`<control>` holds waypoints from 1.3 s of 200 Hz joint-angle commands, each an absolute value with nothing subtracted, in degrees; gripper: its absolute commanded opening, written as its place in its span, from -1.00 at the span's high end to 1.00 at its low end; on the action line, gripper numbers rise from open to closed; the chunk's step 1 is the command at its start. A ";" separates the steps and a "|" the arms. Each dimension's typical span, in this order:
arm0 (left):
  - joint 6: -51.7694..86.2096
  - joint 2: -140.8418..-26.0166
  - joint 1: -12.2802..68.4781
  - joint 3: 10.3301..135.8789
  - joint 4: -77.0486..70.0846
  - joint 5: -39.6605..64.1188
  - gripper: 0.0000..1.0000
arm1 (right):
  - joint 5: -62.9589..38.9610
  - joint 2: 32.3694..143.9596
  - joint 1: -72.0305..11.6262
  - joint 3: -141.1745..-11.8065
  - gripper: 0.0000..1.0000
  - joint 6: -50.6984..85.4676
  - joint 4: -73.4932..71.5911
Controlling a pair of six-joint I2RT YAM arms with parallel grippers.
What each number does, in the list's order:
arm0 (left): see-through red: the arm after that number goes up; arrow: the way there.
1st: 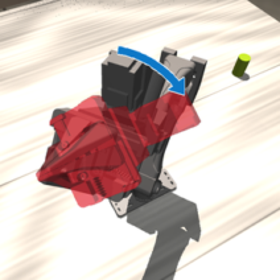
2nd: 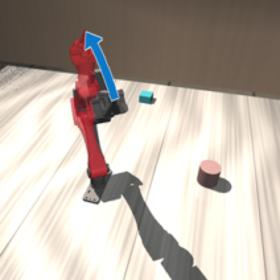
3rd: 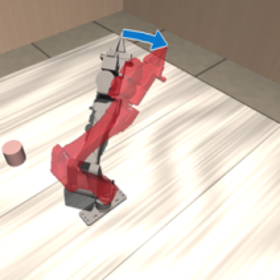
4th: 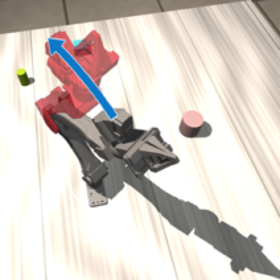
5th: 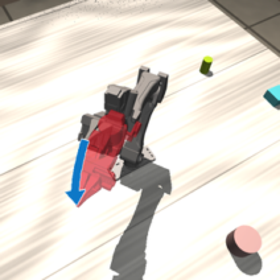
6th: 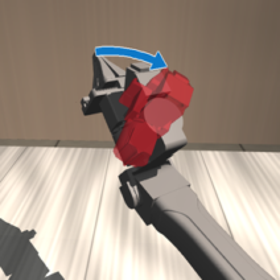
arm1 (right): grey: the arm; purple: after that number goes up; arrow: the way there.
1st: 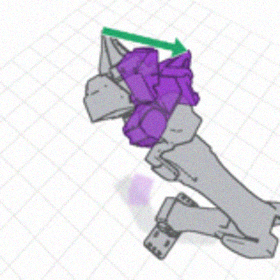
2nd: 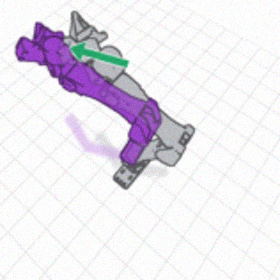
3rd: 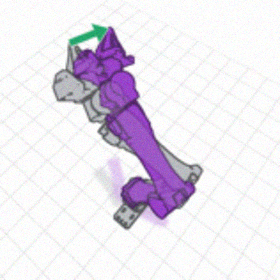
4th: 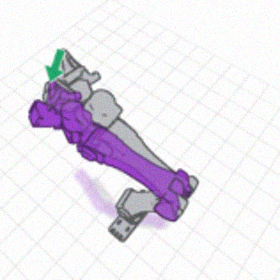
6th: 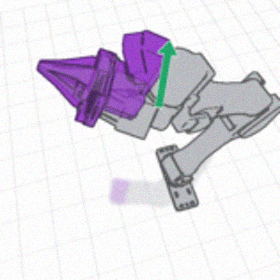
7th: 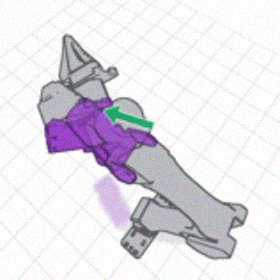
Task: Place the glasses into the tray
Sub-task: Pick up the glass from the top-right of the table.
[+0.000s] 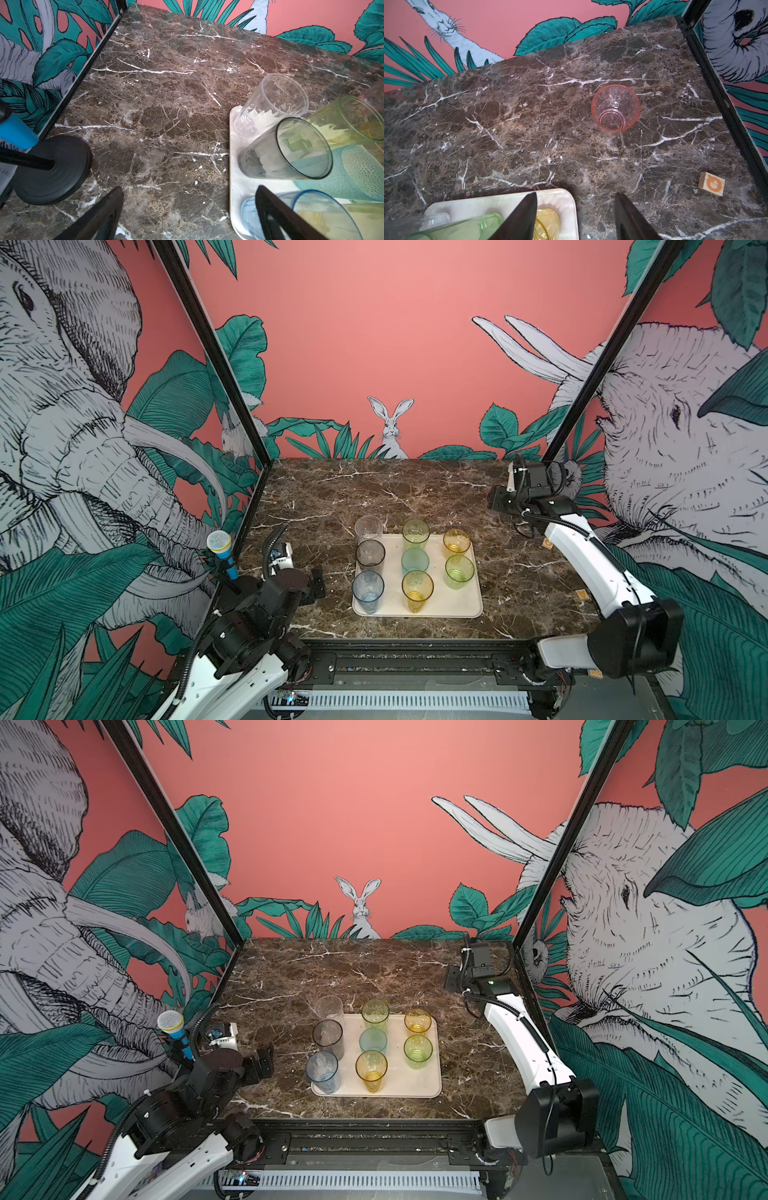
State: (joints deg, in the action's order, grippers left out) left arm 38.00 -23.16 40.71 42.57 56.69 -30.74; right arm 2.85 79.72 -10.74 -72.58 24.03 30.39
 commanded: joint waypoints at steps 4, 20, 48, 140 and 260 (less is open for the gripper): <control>39.10 -22.76 40.52 42.33 57.08 -32.00 -0.99 | 0.95 82.63 -8.20 -76.22 -0.22 24.96 27.52; 39.08 -22.84 40.52 42.41 57.13 -32.13 -0.99 | 0.37 84.66 -6.39 -78.06 -0.22 25.27 27.24; 38.98 -22.83 40.52 42.45 57.13 -32.29 -0.99 | -0.30 87.84 -2.75 -79.46 -0.23 26.10 25.93; 38.63 -23.95 40.52 42.71 57.13 -32.50 -0.99 | -4.66 100.95 4.38 -85.13 -0.24 30.89 27.80; 38.21 -24.40 40.52 42.80 56.86 -32.37 -0.99 | -4.45 109.53 5.10 -89.21 -0.11 32.30 29.30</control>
